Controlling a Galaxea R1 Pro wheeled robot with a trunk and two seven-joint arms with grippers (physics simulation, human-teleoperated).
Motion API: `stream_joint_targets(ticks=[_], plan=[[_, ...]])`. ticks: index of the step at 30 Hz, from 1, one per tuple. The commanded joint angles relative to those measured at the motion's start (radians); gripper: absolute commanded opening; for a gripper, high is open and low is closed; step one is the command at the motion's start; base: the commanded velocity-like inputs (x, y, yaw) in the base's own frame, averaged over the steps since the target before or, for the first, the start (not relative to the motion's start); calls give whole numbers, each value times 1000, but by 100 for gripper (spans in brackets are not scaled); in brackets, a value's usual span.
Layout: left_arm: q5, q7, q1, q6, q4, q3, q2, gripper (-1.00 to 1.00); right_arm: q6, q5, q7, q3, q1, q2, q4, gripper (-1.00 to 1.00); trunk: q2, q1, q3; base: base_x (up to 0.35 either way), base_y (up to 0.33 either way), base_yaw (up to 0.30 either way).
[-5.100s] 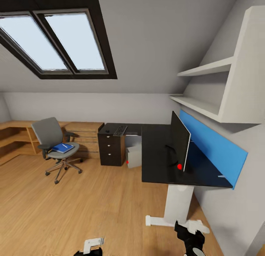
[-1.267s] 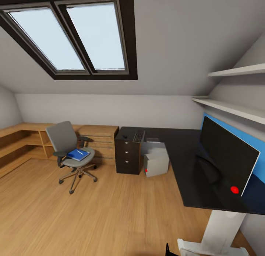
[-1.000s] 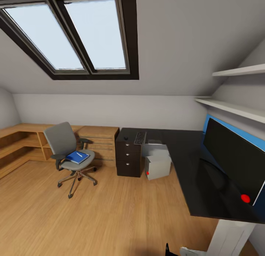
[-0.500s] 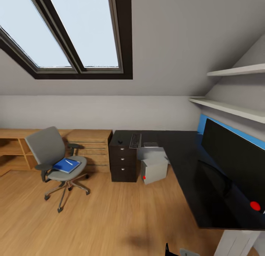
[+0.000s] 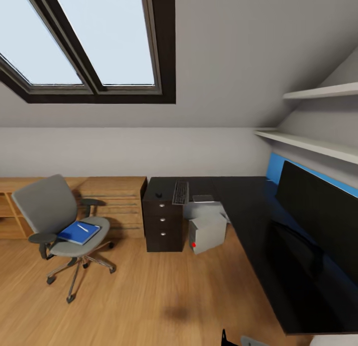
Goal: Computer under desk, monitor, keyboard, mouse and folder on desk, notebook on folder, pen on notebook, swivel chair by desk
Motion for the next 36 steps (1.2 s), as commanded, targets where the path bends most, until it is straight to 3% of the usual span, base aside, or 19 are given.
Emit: stream_joint_targets(ticks=[1, 15, 36], plan=[[9, 5, -1, -5, 1, -9, 0, 100, -4, -8, -1, 3, 0, 0, 1, 100, -1, 1, -2, 328, 71, -1], [9, 5, -1, -5, 2, -9, 0, 100, -4, -8, -1, 3, 0, 0, 0, 100, -1, 1, -22, 329, 92, 0], [10, 5, -1, -6, 20, -8, -1, 100, -4, -7, -1, 3, 0, -1, 12, 100, -1, 1, -23, 331, 83, 0]])
